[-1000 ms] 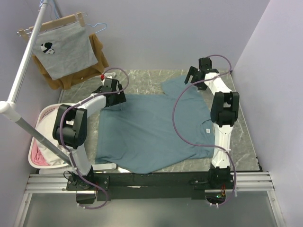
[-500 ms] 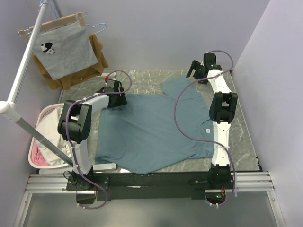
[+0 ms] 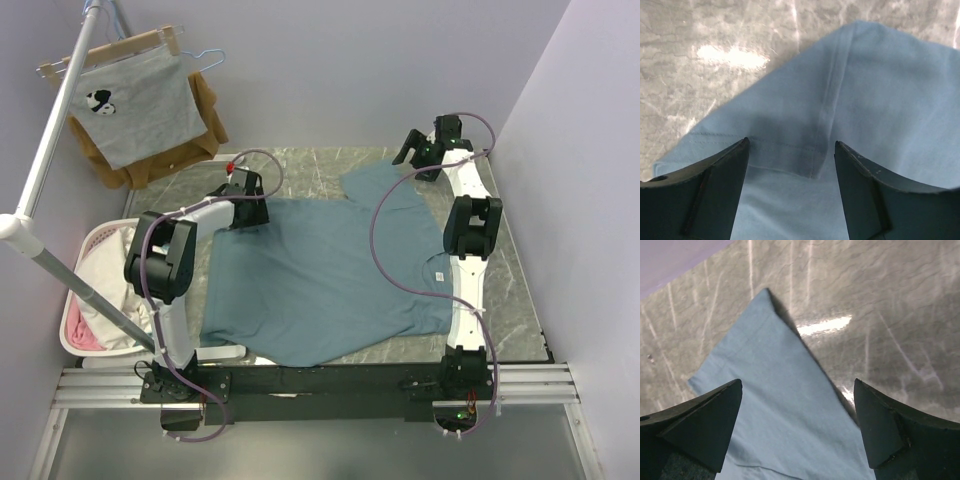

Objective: Fold and stack the t-shirts
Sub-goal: Grap the side of the flattened tshirt furthest away from the robot with both arms

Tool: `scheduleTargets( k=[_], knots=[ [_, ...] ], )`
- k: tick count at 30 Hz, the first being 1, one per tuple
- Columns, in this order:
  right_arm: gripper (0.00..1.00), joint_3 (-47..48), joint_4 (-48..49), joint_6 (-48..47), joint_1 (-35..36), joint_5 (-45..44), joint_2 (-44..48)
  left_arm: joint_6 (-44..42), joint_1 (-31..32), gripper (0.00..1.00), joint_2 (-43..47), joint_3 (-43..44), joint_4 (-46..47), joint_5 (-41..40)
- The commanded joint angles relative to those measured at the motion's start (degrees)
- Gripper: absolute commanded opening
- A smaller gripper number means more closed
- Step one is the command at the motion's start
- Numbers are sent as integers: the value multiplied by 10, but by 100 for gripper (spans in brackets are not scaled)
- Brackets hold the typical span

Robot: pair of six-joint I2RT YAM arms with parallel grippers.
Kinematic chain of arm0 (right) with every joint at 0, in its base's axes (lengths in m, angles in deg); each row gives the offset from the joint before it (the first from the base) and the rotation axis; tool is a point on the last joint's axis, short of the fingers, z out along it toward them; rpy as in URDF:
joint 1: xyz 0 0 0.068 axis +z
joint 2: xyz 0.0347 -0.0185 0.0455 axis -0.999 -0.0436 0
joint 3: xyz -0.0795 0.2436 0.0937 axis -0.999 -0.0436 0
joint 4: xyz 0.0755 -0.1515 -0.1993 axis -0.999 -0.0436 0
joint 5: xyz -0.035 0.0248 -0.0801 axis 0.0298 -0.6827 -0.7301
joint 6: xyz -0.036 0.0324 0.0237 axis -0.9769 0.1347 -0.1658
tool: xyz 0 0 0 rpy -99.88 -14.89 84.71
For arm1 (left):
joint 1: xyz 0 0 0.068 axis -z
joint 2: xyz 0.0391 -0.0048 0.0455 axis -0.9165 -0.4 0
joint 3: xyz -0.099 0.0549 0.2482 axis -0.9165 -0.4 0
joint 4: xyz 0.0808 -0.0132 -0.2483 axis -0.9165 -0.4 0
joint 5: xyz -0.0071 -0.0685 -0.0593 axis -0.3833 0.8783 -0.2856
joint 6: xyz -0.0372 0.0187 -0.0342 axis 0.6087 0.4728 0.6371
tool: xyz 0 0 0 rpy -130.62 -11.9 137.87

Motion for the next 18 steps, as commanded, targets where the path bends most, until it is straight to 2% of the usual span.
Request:
scheduleTargets(
  k=[1,5,9,18],
  knots=[
    [97,32,9,15,-14,44,-16,-27,28,72,26,36,-9,-30],
    [97,32,13,28,-20,58,-22,-47,51,67,6,61,-26,-40],
    [96,31,17,29,-21,64,-22,-53,69,57,-26,73,-41,-92],
    [96,27,14,28,-21,68,-21,-58,70,55,-31,59,-45,-161]
  ],
)
